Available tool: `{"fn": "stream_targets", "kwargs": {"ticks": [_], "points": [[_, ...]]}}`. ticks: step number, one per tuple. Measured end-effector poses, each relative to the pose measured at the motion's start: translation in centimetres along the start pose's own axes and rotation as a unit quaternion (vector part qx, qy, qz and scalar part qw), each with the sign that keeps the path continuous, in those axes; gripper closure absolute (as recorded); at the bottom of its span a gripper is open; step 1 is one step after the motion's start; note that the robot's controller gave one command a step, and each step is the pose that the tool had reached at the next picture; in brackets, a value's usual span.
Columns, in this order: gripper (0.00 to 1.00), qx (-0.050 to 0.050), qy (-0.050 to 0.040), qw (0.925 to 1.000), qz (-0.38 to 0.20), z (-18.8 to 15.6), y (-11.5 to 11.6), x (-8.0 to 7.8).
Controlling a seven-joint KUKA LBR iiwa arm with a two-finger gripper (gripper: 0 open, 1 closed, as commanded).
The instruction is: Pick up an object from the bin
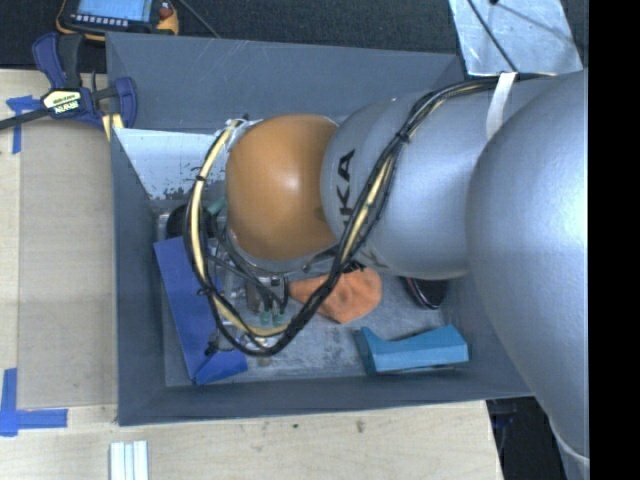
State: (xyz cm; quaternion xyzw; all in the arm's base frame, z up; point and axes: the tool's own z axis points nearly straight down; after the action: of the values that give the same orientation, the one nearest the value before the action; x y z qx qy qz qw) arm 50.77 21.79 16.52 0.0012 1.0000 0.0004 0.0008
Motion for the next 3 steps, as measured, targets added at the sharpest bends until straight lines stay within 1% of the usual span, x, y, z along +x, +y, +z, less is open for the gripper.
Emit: {"fn": "stream_targets", "kwargs": {"ticks": [1,2,3], "points": [[0.00,0.000,0.0000,1.0000,0.000,0.0,0.0,0.0],[0.00,-0.001,-0.0034,1.0000,0.003,5.2,-3.3,-1.4],[0.00,0.001,0.0011,0.9997,-0.023,8.9,-7.8,-2.5]]}}
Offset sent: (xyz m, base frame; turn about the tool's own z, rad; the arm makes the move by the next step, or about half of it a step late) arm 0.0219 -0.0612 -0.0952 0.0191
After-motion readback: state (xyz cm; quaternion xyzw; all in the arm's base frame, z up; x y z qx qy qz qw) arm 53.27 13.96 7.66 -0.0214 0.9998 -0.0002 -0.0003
